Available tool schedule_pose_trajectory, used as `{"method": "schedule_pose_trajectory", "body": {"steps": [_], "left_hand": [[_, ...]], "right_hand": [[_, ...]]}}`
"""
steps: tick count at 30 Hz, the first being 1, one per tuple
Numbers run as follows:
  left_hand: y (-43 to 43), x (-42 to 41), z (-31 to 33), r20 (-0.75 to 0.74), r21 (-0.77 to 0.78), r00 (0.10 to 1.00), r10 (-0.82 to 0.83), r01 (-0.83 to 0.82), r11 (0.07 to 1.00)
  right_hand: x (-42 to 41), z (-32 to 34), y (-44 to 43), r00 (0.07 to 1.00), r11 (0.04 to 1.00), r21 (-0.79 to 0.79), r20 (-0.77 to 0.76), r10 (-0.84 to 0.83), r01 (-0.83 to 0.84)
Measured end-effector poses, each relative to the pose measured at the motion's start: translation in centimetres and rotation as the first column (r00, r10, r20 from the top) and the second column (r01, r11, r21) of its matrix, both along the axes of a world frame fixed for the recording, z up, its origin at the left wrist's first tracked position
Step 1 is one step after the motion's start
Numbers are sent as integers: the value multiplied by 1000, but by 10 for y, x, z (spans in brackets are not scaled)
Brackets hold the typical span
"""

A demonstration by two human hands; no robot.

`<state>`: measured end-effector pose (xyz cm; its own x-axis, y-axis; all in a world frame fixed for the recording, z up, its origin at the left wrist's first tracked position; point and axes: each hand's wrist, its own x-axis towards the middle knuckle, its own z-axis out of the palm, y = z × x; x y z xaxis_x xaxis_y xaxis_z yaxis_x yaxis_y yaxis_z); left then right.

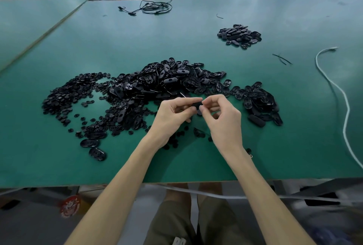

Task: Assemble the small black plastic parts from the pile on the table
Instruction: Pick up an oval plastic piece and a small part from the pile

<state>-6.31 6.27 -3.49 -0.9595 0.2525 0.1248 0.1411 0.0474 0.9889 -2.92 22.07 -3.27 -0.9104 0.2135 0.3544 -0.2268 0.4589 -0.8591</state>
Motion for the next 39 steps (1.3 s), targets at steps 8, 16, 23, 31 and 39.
{"method": "schedule_pose_trajectory", "body": {"steps": [8, 16, 23, 31, 39], "left_hand": [[0, 2, 2, -20, 5, 999, -25, 25, 1000], [0, 1, -1, -51, -7, 999, 12, -13, 1000], [1, -1, -4, -57, -23, 998, 2, -3, 1000], [2, 0, -2, -32, 10, 999, -4, 5, 1000], [1, 1, -1, -25, 46, 1000, -11, 12, 999]], "right_hand": [[0, 0, 0, 1000, 999, 25, -11, -28, 28], [0, -5, -4, 1000, 989, 145, -18, -12, 15], [2, -5, -3, 998, 990, 136, -56, -41, 49], [1, -6, -3, 996, 984, 170, -84, -42, 56], [-1, -4, -2, 998, 995, 80, -44, -53, 57]]}}
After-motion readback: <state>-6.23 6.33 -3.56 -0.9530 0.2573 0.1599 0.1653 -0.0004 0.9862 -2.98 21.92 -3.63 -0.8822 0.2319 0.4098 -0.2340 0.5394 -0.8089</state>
